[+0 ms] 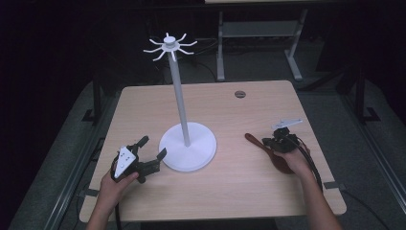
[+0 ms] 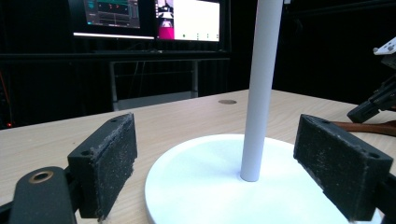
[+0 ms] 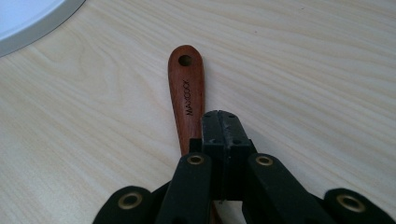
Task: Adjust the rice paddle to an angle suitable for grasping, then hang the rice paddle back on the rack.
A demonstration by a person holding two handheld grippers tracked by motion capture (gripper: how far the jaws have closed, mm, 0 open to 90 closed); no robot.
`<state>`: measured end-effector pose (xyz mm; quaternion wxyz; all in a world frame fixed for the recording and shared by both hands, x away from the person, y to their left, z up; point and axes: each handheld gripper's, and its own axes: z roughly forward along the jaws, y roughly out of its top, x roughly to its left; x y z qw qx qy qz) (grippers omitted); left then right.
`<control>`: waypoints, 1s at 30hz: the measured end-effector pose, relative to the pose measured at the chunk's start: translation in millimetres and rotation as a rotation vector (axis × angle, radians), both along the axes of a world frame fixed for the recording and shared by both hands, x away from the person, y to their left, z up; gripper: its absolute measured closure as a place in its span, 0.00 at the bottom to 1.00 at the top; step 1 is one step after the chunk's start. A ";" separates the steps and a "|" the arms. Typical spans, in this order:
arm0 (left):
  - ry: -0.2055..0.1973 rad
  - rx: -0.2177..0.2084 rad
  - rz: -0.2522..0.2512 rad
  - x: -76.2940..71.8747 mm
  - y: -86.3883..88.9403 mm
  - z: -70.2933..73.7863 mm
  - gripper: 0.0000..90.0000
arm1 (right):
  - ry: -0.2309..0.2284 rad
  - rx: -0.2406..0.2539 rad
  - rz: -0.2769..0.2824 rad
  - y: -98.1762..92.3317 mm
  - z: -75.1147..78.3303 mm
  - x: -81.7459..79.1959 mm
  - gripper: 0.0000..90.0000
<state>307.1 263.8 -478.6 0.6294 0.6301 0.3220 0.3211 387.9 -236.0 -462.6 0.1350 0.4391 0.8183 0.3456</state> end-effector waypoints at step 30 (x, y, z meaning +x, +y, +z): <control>0.000 0.001 -0.001 0.0 0.0 0.0 0.14 | 0.210 -0.205 0.126 9.9 46.0 7.8 0.68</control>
